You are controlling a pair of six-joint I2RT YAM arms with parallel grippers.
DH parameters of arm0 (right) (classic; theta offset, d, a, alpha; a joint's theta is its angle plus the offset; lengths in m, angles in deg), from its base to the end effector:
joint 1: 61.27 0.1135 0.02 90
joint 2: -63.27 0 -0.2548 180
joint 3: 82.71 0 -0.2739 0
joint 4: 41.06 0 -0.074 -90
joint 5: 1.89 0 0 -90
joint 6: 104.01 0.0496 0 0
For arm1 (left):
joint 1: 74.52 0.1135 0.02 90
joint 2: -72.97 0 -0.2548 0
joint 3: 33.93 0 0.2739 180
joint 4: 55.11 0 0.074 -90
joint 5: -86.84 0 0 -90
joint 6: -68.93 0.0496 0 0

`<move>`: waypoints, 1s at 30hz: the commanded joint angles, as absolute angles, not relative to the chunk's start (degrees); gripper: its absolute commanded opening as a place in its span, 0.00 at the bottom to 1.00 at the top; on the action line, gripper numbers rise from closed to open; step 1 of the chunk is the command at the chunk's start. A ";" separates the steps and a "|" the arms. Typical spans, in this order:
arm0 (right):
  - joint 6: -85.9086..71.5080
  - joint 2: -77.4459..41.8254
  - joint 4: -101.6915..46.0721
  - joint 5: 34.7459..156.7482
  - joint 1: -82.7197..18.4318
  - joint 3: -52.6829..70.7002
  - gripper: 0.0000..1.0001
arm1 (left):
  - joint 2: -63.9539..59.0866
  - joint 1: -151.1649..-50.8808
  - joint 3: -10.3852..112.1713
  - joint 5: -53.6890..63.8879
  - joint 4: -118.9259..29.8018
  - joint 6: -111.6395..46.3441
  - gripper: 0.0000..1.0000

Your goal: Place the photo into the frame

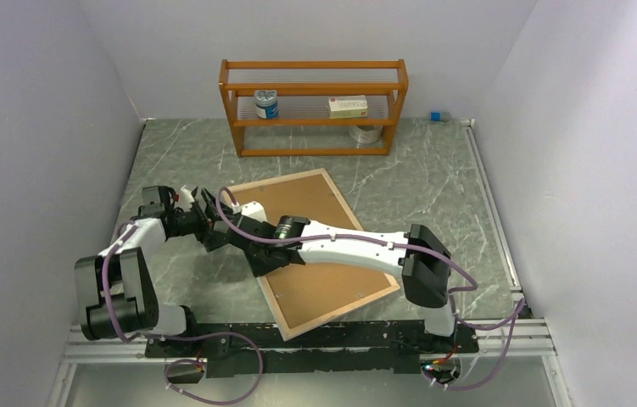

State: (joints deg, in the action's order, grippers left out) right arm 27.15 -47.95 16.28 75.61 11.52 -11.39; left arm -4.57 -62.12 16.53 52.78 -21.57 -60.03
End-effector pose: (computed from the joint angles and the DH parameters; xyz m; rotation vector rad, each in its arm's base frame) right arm 0.1426 0.4241 0.2330 -0.6452 2.5636 0.4384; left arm 0.2616 0.0154 0.1489 -0.7714 2.4091 -1.4458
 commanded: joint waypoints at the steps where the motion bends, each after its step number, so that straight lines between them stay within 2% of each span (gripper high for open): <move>1: 27.10 -43.52 12.29 79.17 11.25 -11.07 0.05 | -7.98 -62.52 16.66 61.54 -28.87 -61.72 0.91; 4: 27.20 -42.81 12.29 79.94 11.06 -11.03 0.05 | -9.70 -63.50 17.53 60.50 -30.31 -62.52 0.89; 7: 27.17 -42.02 11.61 80.94 10.89 -10.25 0.05 | -11.81 -64.67 18.55 60.10 -31.92 -63.86 0.80; 12: 27.33 -42.97 15.25 81.15 10.87 -13.04 0.05 | -13.32 -64.81 24.89 54.13 -20.31 -54.85 0.48; 15: 28.44 -43.37 17.26 80.40 10.93 -14.05 0.07 | -12.89 -64.86 26.57 53.57 -19.03 -54.61 0.28; 16: 29.01 -43.65 18.34 79.41 10.90 -14.63 0.10 | -12.59 -64.86 27.03 53.27 -18.69 -54.76 0.21; 17: 29.50 -44.19 19.86 78.66 10.96 -15.66 0.17 | -12.26 -64.86 27.37 53.01 -18.10 -54.99 0.13; 18: 29.71 -44.90 21.92 77.56 11.04 -17.07 0.30 | -11.89 -64.86 27.93 52.39 -16.98 -55.07 0.06; 19: 29.58 -45.71 24.24 76.12 11.41 -18.88 0.41 | -11.51 -64.81 28.57 51.65 -15.24 -55.11 0.03; 21: 28.62 -47.28 28.62 72.43 12.87 -22.96 0.58 | -10.95 -64.85 30.27 50.53 -11.53 -54.64 0.03; 23: 27.35 -50.10 33.27 68.29 14.48 -28.65 0.67 | -10.38 -64.85 32.08 49.64 -7.94 -54.55 0.02; 26: 26.70 -56.62 41.68 61.80 17.04 -40.35 0.71 | -9.38 -64.86 34.61 48.53 -3.46 -56.34 0.03; 30: 27.72 -62.93 50.77 55.54 18.97 -49.97 0.72 | -8.60 -64.85 38.57 49.38 -0.27 -59.35 0.03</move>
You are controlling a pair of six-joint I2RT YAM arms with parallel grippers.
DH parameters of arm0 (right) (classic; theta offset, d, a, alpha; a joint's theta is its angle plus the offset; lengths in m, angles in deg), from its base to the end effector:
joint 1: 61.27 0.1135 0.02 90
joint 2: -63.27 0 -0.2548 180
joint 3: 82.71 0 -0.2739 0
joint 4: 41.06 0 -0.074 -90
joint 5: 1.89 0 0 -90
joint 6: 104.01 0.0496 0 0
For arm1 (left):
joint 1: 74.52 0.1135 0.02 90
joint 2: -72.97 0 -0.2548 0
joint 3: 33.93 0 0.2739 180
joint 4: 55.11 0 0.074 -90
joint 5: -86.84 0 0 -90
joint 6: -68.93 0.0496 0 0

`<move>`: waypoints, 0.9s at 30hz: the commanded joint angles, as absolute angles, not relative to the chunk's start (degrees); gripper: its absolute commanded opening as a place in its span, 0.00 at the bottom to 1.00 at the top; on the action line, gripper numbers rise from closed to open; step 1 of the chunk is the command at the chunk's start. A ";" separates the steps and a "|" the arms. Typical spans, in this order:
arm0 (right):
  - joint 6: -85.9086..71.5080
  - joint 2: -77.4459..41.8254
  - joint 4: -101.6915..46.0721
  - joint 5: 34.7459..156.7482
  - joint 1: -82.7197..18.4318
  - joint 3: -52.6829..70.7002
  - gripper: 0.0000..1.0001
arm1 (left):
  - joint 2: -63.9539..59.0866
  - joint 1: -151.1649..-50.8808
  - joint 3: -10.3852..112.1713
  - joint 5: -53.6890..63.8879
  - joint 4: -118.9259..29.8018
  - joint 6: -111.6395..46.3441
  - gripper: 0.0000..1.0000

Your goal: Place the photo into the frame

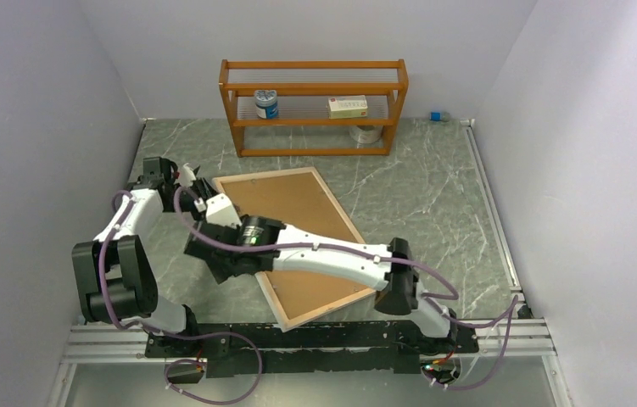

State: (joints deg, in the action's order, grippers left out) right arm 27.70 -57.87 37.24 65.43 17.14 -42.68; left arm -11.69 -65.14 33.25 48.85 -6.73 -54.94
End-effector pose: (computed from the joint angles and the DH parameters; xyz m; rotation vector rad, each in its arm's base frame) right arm 0.1135 0.4584 0.3168 -0.6623 2.4347 0.3436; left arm 0.3026 0.0104 0.1895 -0.7085 2.5258 -1.3622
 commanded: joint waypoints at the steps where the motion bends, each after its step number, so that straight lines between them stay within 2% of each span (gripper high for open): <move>1: 28.34 -63.69 52.69 53.92 19.39 -50.98 0.72 | -8.47 -64.86 39.91 49.25 0.85 -59.54 0.03; 12: 29.21 -62.64 57.29 41.92 21.55 -46.42 0.68 | -6.68 -64.85 47.51 49.86 6.45 -62.29 0.03; 23: 22.08 -62.25 57.29 26.31 24.38 -46.40 0.51 | -6.04 -64.83 47.60 48.67 7.29 -62.74 0.03; 27: 20.66 -62.55 57.21 23.41 24.69 -46.15 0.40 | -6.13 -64.85 47.71 48.34 7.46 -62.75 0.02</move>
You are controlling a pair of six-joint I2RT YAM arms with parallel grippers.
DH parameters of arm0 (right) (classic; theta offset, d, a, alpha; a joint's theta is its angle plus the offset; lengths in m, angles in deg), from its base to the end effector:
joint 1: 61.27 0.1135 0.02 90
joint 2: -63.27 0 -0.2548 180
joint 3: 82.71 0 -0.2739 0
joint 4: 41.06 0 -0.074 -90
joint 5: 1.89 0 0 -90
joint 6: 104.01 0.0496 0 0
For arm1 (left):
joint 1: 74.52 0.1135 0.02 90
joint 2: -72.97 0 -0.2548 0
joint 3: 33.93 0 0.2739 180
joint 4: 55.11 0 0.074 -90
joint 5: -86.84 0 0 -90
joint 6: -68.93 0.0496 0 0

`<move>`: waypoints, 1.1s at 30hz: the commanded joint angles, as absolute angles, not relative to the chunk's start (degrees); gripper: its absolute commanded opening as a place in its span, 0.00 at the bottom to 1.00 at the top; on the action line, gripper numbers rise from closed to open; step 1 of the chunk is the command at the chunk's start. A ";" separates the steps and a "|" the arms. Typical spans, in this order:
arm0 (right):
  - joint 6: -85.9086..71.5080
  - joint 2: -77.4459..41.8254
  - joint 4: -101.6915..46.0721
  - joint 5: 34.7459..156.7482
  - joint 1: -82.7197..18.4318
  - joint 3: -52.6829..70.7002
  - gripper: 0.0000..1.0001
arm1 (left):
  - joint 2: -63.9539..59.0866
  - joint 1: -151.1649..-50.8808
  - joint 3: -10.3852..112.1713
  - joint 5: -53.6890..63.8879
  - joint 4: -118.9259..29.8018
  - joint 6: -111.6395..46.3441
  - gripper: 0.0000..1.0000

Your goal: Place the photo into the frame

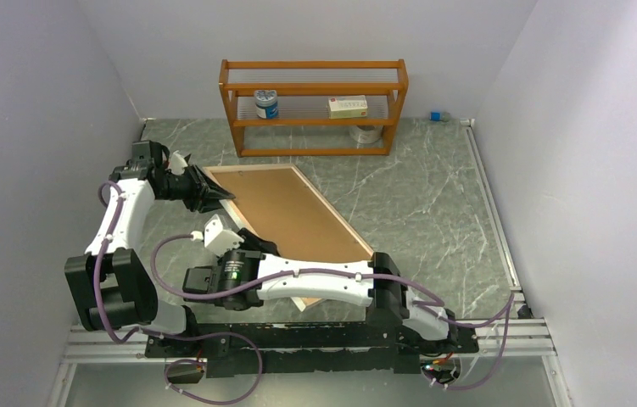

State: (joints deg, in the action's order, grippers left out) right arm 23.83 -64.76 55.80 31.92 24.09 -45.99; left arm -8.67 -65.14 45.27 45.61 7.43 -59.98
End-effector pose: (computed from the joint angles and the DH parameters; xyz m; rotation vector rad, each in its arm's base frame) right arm 0.0780 0.4512 0.2857 -0.8007 2.0309 -0.4131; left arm 0.3038 0.0124 0.2573 -0.8398 2.5242 -1.3099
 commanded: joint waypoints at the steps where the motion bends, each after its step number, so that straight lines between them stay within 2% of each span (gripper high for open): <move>1: 20.30 -62.58 57.02 22.80 24.63 -46.11 0.38 | -6.13 -64.84 47.85 48.20 7.77 -62.67 0.02; 7: 17.14 -61.35 54.02 19.57 24.68 -44.96 0.20 | -6.57 -64.86 49.81 47.07 11.39 -61.03 0.04; 12: 10.38 -56.61 45.18 17.60 24.66 -38.77 0.00 | -6.49 -64.86 53.14 46.82 13.30 -60.76 0.18; 15: 7.20 -53.63 41.42 16.95 24.55 -36.48 0.00 | -6.31 -64.82 56.18 45.97 13.94 -61.01 0.39; 18: 2.00 -49.29 35.43 18.48 24.05 -33.45 0.00 | -6.30 -64.72 59.55 43.94 15.10 -60.95 0.74; 21: -5.52 -42.37 24.37 23.89 22.98 -27.53 0.00 | -6.09 -64.61 62.76 40.23 15.98 -61.00 0.93; 25: -10.13 -33.17 15.82 31.86 20.62 -22.39 0.00 | -5.04 -64.16 67.13 32.74 17.42 -63.94 0.94; 33: -10.90 -26.04 12.46 41.40 14.12 -21.05 0.00 | -0.29 -63.93 70.36 24.49 10.43 -73.45 0.94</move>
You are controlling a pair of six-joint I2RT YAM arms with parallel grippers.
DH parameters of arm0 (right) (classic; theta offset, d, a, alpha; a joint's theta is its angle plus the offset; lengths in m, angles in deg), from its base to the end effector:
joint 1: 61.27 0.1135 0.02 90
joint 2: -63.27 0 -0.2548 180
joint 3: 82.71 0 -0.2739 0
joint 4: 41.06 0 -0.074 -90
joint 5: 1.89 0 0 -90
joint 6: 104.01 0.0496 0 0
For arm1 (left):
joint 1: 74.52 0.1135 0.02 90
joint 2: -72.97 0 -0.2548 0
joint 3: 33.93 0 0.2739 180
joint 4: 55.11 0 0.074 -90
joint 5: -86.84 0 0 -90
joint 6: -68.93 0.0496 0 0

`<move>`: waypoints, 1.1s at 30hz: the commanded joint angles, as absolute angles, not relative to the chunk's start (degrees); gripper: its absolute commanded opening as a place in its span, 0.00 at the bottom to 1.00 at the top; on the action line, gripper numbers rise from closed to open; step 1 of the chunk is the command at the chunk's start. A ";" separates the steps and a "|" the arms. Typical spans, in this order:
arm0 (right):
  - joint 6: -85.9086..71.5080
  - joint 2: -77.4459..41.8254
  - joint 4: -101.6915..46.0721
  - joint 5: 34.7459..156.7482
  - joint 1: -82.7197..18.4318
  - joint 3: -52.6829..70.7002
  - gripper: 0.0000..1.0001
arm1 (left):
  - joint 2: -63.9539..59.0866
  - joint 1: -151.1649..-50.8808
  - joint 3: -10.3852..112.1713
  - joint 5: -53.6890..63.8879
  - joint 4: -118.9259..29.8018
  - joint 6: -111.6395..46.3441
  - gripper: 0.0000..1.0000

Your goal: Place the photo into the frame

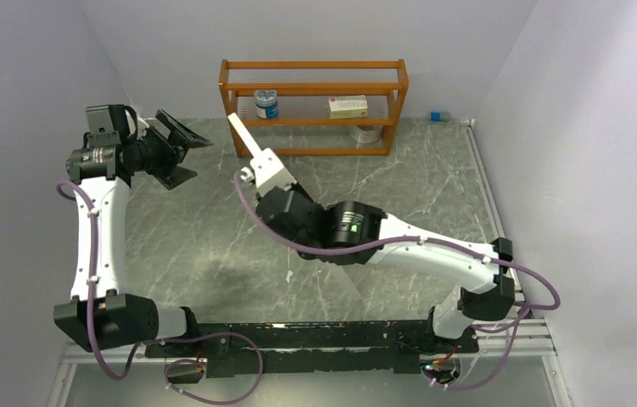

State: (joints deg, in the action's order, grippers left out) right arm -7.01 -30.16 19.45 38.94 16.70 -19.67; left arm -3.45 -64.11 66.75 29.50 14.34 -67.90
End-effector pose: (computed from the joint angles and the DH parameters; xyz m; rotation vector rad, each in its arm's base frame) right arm 0.1141 0.3554 0.4132 -0.7599 1.8230 -0.0010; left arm 0.2915 0.0263 0.3916 -0.8935 2.2415 -0.9754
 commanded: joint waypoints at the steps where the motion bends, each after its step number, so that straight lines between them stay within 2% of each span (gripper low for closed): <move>1: -10.81 -25.50 12.30 42.82 13.14 -20.97 0.00 | -0.44 -63.95 71.03 24.11 10.49 -73.31 0.94; 4: -9.09 -23.82 12.16 48.22 9.20 -20.25 0.00 | -0.81 -63.93 71.72 22.57 11.22 -72.94 0.94; 11: -2.28 -19.40 11.63 60.89 0.66 -16.41 0.00 | 0.65 -63.97 64.87 22.50 9.83 -72.79 0.94; 33: 13.64 1.98 -2.53 100.40 -31.15 15.11 0.00 | 3.43 -65.79 45.41 24.41 5.42 -72.69 0.94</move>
State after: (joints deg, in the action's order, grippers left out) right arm 8.05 -1.98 2.27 89.21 -28.58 11.54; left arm 0.35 -64.81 49.03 23.16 9.18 -72.33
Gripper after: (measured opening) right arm 0.289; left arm 0.938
